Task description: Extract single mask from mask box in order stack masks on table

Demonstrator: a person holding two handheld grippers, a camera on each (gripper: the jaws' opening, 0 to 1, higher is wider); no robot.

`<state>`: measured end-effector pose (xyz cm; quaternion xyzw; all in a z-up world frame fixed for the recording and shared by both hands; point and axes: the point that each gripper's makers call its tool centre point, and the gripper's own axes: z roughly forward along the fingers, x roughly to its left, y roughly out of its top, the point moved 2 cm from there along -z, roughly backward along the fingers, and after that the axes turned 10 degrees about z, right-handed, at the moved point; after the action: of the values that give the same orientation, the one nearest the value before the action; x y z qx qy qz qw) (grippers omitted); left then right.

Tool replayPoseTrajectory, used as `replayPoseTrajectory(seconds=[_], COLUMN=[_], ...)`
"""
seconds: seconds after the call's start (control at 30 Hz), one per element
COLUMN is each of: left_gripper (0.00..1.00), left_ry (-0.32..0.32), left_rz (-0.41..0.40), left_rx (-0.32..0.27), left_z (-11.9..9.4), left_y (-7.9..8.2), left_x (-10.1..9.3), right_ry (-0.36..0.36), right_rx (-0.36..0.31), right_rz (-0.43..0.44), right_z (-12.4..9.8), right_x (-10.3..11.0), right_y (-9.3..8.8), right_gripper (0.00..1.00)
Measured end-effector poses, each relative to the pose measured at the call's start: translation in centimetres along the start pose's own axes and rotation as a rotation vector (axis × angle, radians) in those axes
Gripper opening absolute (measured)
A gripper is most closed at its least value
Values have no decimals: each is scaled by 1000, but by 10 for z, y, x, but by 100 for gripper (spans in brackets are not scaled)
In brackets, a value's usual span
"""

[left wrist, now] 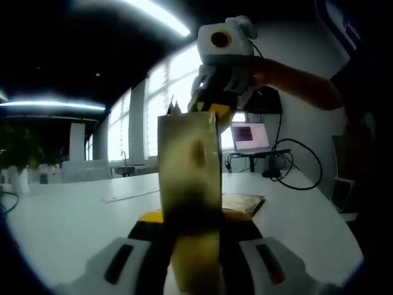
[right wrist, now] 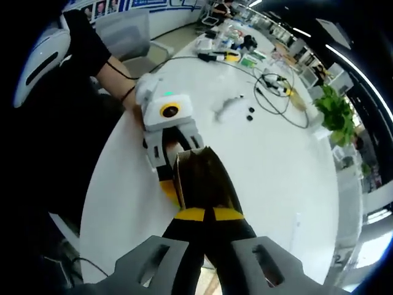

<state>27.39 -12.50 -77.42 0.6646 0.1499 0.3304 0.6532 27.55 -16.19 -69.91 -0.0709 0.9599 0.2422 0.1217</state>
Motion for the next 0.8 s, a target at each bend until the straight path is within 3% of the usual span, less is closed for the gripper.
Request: replayPoseTrajectory(seconds=[0.43,0.8], left_gripper=[32,32], left_ry=[3,2], left_rz=[-8,-7], left_rx=[7,8], left_z=[0,0], left_y=[-1,-1], left_x=[0,1], right_ry=[-49,-149], right_rx=[-68,-187], right_rz=[8,24], right_z=[-20,-44], right_x=[4,5], right_y=[5,10], right_gripper=[0,0])
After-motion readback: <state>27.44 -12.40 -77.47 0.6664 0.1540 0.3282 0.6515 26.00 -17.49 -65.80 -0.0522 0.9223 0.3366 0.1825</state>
